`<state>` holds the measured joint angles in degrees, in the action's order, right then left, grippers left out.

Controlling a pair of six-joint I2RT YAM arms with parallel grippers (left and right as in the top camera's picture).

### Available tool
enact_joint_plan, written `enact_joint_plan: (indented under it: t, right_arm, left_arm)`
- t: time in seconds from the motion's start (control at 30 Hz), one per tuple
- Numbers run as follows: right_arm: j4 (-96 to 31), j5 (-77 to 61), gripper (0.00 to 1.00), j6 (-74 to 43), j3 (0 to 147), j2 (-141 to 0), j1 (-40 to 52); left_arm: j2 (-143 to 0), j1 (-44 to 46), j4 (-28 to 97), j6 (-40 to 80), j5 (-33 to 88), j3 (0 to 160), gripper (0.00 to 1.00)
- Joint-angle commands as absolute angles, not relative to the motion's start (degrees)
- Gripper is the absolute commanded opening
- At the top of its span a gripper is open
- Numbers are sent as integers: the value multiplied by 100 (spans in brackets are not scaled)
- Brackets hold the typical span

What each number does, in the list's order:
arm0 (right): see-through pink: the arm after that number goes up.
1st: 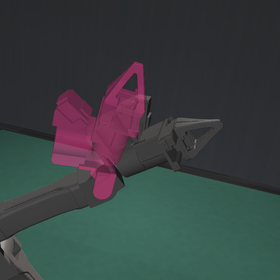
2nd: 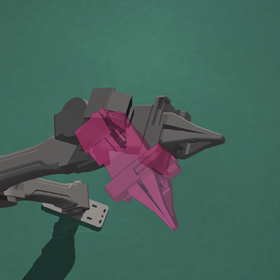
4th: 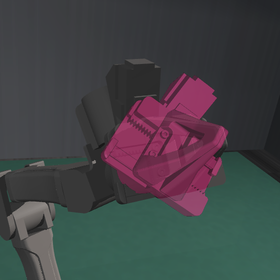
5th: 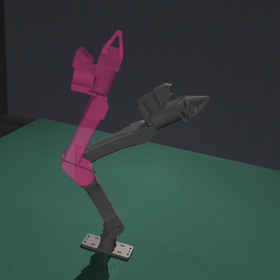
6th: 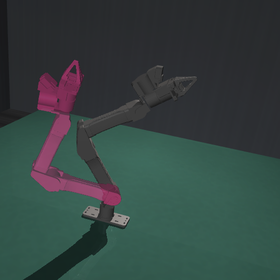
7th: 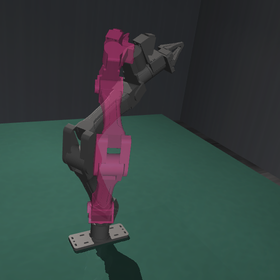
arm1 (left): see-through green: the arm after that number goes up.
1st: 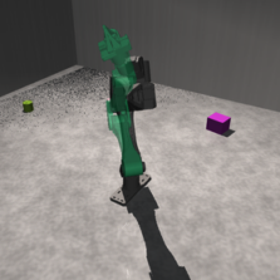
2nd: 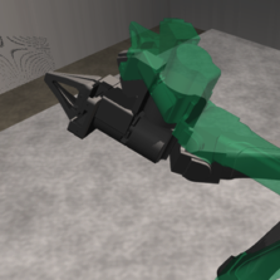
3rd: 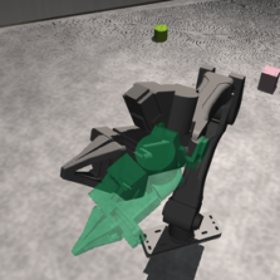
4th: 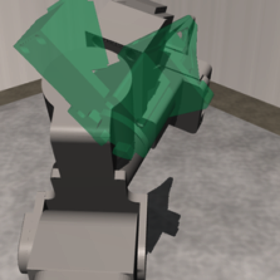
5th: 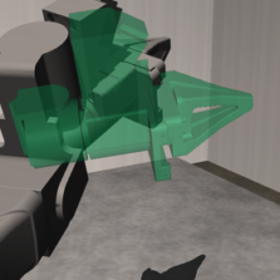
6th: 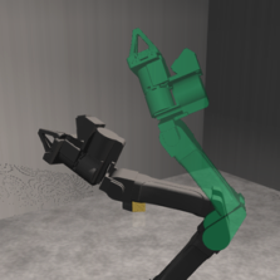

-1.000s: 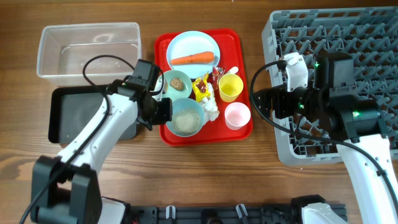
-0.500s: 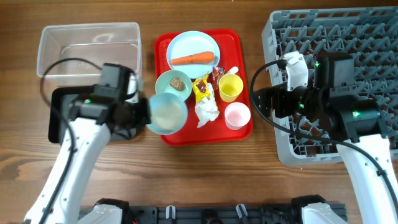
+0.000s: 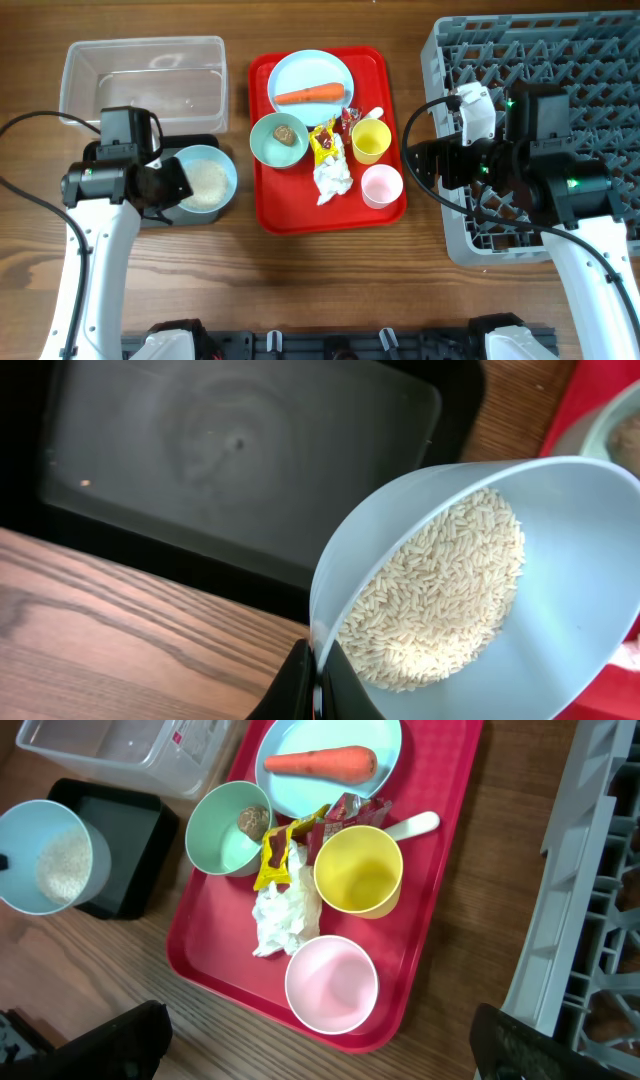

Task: Sort waste into correct bins and load items into the dishwasher rack
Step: 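Lift the rice bowl and carry it over the black tray, then tilt the bowl with the left gripper to pour rice onto the black tray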

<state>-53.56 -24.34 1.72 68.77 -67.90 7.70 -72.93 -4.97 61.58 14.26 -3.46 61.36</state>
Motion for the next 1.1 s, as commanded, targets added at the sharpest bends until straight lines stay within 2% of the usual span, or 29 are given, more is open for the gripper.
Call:
enact_joint_plan:
  t: [0.0, 0.23, 0.33, 0.57, 0.93, 1.07]
  right_arm:
    - [-5319, -2375, 98, 150, 6980, -6794, 779]
    - [-5317, -2217, 98, 156, 6980, -6794, 779]
    - [-5317, -2217, 98, 154, 6980, -6794, 779]
    - [-5325, -2222, 98, 148, 6980, -6794, 779]
    - [-5277, -2220, 99, 152, 6978, -6799, 779]
    - [-5297, -2217, 99, 154, 6963, -6818, 779]
  left_arm:
    - [-7201, -637, 6202, 1424, -657, 6263, 4]
    - [-7201, -635, 6324, 2067, -1892, 6259, 4]
    - [-7201, -635, 6281, 2451, -2840, 6259, 4]
    - [-7397, -635, 5933, 2488, -4226, 6259, 4]
    - [-8204, -600, 5494, 1350, -6595, 6259, 4]
    - [-8324, -534, 5140, 821, -7120, 6259, 4]
